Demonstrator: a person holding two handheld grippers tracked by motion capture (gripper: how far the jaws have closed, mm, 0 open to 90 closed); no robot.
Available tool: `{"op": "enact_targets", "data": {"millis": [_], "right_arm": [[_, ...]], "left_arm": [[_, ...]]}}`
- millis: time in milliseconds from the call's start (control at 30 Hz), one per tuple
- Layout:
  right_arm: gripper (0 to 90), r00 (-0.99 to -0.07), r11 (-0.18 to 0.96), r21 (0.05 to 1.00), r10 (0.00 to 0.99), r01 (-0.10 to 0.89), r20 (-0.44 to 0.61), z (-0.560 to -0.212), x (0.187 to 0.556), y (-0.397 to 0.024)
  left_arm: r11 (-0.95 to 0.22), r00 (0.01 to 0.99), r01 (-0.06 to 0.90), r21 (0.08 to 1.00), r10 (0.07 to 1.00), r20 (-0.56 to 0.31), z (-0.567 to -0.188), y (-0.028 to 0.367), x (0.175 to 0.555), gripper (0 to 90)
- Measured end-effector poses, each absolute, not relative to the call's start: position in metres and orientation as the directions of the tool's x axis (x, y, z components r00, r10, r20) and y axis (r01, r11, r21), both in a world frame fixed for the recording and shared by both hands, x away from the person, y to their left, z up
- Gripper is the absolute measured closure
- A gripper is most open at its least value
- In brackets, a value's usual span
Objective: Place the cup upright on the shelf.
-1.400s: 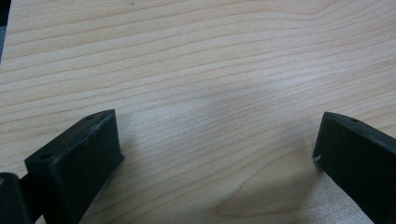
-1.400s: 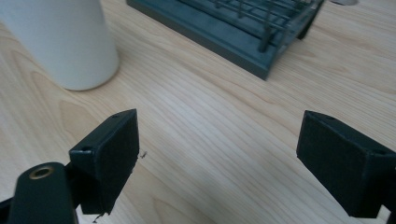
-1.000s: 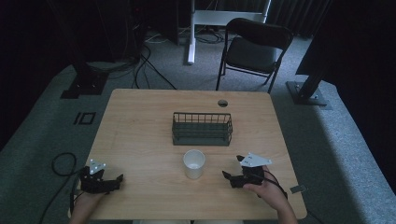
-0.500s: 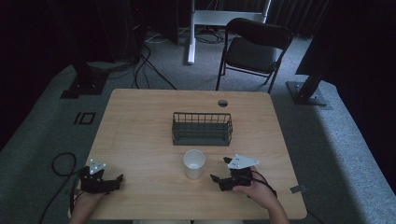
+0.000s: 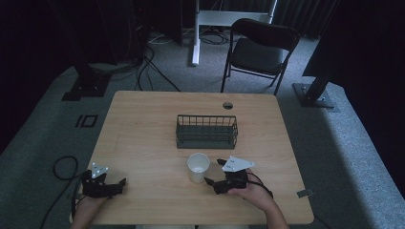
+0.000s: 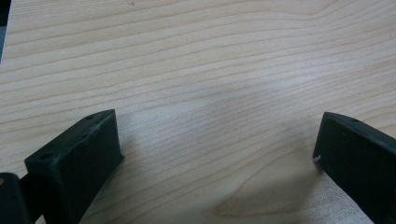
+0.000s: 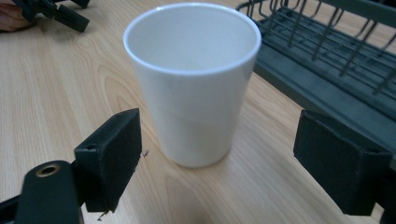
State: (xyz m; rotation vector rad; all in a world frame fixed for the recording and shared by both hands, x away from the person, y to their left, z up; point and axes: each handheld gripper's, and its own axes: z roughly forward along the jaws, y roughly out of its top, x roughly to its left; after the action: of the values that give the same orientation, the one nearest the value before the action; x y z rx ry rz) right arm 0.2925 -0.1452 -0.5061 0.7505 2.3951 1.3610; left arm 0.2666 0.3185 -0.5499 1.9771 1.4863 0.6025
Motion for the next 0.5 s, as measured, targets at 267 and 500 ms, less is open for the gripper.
{"op": "enact_targets", "data": {"millis": [267,500], "right_arm": [[15.1,-0.837,0.409,0.871,0.547,0.273,0.005,-0.506,0.298,-0.13],[15.1,-0.843,0.404,0.879,0.537,0.253,-0.005,-0.507,0.304,-0.117]], "left_arm": [[-0.204,0.275,0.696,0.689,0.962,0.008,-0.55,0.318,0.267,0.9],[-0.206,0.276,0.696,0.688,0.961,0.008,-0.55,0.318,0.266,1.0]]}}
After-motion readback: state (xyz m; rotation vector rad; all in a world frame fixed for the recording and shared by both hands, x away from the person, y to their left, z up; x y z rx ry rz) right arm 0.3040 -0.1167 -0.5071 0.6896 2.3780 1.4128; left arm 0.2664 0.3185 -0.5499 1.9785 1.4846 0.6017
